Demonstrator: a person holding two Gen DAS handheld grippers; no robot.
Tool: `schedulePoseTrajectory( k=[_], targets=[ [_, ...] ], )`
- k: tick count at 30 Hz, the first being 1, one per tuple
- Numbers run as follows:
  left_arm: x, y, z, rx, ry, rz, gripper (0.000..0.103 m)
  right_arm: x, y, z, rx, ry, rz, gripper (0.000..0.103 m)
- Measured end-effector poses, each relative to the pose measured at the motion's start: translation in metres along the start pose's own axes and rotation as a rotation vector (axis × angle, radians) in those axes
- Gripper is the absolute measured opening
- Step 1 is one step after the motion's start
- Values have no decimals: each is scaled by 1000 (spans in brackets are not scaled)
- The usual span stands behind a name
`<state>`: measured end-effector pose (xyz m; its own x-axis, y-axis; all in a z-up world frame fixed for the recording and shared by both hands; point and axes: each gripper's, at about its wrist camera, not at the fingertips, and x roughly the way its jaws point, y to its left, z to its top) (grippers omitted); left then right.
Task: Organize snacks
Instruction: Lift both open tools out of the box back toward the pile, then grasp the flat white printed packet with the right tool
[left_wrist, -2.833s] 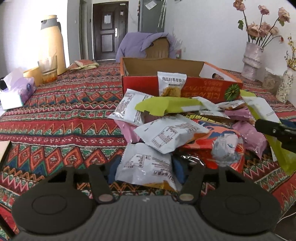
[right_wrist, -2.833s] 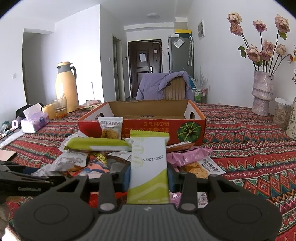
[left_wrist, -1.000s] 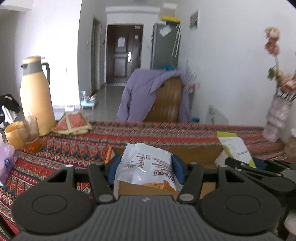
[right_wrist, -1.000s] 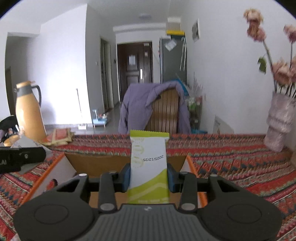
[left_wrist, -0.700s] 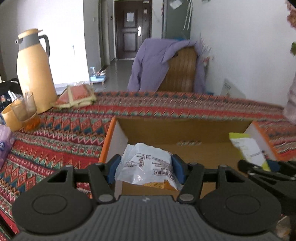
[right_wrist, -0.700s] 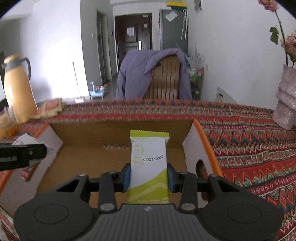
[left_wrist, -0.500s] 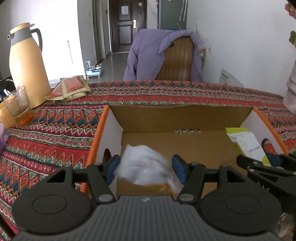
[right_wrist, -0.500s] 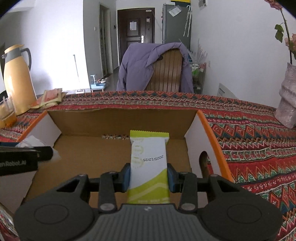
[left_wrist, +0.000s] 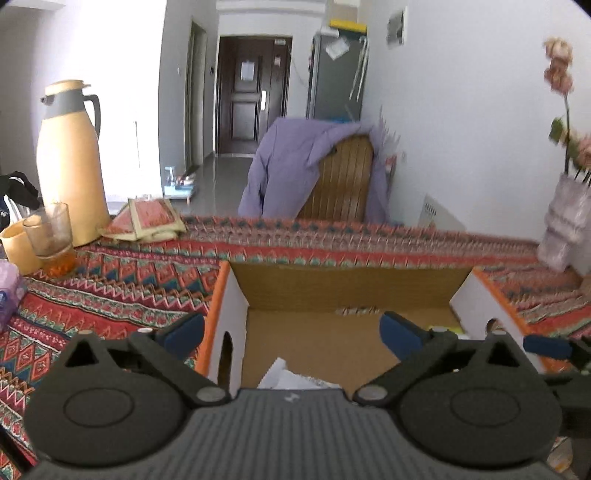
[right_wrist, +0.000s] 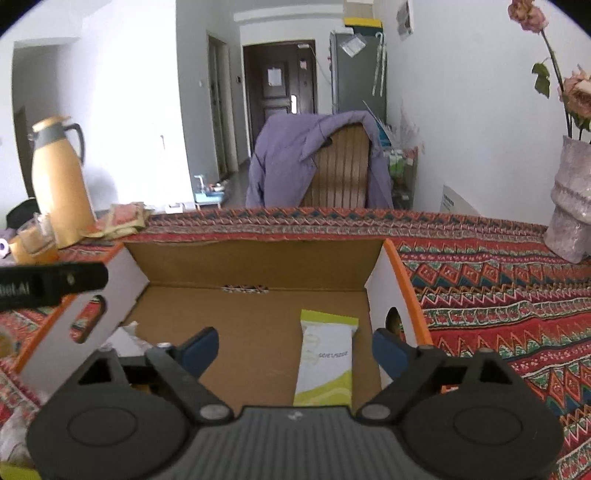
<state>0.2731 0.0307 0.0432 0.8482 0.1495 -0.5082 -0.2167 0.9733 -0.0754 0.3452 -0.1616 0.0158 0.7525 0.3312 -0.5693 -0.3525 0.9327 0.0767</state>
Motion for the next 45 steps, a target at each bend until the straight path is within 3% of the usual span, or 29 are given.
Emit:
schedulePoseTrajectory(
  k=[1,12,20,32,45],
  targets=[
    [-7,2,0,-7,-16,-8,103,-8,0,-2,0,-13,6,103],
    [-88,8,-19,21,-164,-65,103,-91,1,-29,-1,-144,51,103],
    [-133,14,-47,37,-162,-109,103,-149,4,-62,-29,-211,57,103],
    [-183,22,-117,41,-135,-129,103,-194,-4,-124,-3,-168,47,103],
    [-203,39,-170,42,-103,-147,103,-198,-18,-184,32,-34,-17,103]
  ],
)
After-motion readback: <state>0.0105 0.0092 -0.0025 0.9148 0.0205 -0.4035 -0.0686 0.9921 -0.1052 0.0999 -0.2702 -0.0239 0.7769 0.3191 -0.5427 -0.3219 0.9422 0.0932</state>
